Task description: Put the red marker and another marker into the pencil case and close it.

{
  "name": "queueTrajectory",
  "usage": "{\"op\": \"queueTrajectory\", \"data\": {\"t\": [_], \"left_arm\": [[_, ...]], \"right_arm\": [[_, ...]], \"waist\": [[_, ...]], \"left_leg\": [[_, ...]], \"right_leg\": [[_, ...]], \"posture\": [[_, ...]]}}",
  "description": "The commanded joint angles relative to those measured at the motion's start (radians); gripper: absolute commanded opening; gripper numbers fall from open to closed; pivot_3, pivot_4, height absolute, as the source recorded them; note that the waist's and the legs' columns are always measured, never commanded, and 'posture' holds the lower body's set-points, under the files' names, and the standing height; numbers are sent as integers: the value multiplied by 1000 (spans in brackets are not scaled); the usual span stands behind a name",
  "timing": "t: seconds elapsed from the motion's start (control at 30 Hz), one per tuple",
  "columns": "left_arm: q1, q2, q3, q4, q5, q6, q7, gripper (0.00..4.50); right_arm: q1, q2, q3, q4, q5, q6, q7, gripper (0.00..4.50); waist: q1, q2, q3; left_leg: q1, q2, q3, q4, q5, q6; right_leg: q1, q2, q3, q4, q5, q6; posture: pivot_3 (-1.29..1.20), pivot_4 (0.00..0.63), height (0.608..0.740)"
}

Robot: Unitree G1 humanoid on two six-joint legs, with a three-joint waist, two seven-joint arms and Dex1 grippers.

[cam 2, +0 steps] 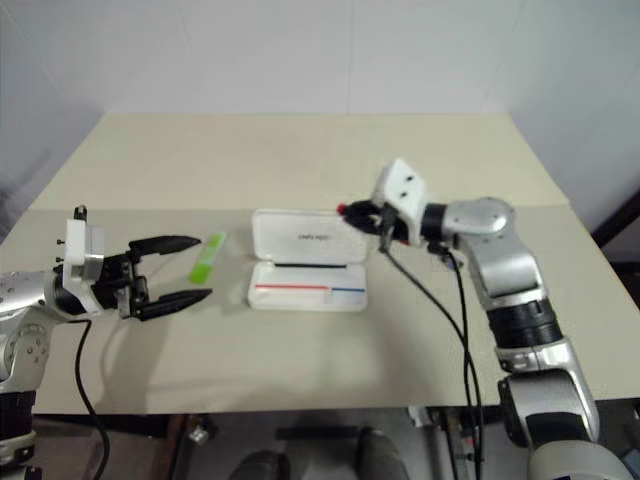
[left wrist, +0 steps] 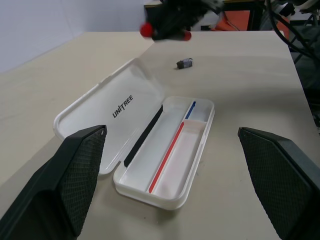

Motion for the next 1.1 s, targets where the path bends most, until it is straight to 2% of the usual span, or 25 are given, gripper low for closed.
{"op": "queueTrajectory", "data": {"t": [0.03,0.2,0.33,0.53,0.7,1.03,1.07,1.1], "left_arm": [[6,24,18,20,7,-38,-14,4500],[15,30,31,67,15,-70,-28,4500],[30,38,45,106,8,-100,-54,4500],[35,56,56,148,17,-139,-76,4500],[36,70,67,171,22,-164,-80,4500],[44,74,70,175,32,-194,-48,4500],[47,73,70,172,34,-196,-43,4500],[49,72,70,168,35,-197,-37,4500]], "right_arm": [[-9,41,118,-105,-71,3,4,611],[-26,118,221,-19,-190,-48,-65,611],[-61,201,258,103,-257,-105,-125,611],[-108,275,254,237,-308,-135,-179,611],[-130,293,236,285,-323,-141,-195,611],[-112,253,203,213,-297,-128,-137,4187],[-106,245,197,196,-289,-124,-124,4467],[-100,239,192,180,-281,-121,-112,4467]], "waist": [[-1,0,0],[3,-1,0],[1,-1,0],[-2,-1,0],[-2,-1,0],[-1,-1,0],[-1,-1,0],[-2,-1,0]], "left_leg": [[0,0,0,0,0,0],[-1,0,0,1,0,0],[-1,0,1,1,0,0],[-1,0,1,-1,0,0],[-1,0,1,-1,0,0],[-2,0,1,-1,0,0],[-2,0,1,-1,0,0],[-2,0,1,-1,0,0]], "right_leg": [[0,0,0,0,0,0],[-1,0,0,1,0,0],[-1,0,0,1,0,-1],[-3,0,0,2,-1,-2],[-3,0,0,2,-1,-2],[-3,0,0,2,-1,-2],[-3,0,0,2,-1,-2],[-3,0,0,2,-1,-2]], "posture": [[0,150,740],[0,150,740],[0,150,740],[0,150,740],[0,150,740],[0,150,740],[0,150,740],[0,150,740]]}}
